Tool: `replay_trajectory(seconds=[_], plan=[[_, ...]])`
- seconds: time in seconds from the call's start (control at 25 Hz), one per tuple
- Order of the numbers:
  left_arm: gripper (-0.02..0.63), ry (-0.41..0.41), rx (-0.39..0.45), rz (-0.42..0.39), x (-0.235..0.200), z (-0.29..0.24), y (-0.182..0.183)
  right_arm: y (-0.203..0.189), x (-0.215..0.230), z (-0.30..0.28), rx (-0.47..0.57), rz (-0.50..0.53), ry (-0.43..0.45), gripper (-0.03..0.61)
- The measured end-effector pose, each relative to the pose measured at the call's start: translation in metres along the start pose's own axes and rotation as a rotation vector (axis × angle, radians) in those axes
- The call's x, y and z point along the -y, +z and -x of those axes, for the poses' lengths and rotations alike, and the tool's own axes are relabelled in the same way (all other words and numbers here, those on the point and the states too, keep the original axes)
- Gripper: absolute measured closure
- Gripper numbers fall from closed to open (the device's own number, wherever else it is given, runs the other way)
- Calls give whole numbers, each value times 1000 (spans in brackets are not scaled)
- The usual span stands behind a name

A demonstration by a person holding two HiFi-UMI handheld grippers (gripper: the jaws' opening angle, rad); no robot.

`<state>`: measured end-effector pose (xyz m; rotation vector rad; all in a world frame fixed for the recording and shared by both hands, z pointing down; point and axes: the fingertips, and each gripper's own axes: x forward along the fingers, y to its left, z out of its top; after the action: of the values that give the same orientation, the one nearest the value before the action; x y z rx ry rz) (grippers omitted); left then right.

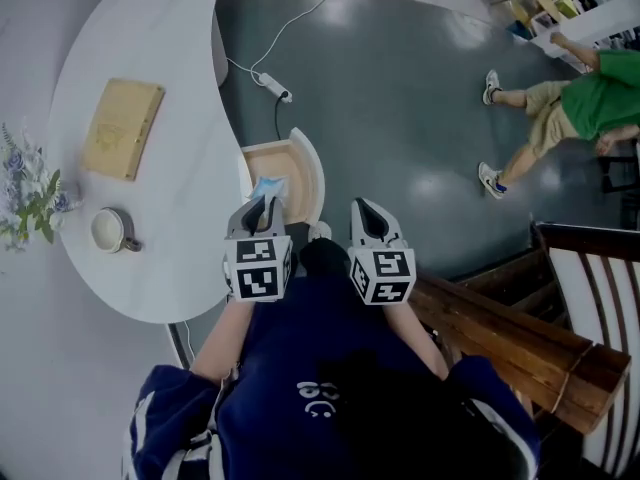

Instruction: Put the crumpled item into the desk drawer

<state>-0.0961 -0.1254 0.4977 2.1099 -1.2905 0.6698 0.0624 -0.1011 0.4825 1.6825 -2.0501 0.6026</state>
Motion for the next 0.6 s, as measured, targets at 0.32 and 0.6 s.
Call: replay_trajectory(seconds=[0.32,0.6], plan=[[561,43,4,60,-6,-11,12,23,15,-22,6,36,42,572],[561,81,-37,125,-4,-32,12,40,20,-46,-1,70,116,572]])
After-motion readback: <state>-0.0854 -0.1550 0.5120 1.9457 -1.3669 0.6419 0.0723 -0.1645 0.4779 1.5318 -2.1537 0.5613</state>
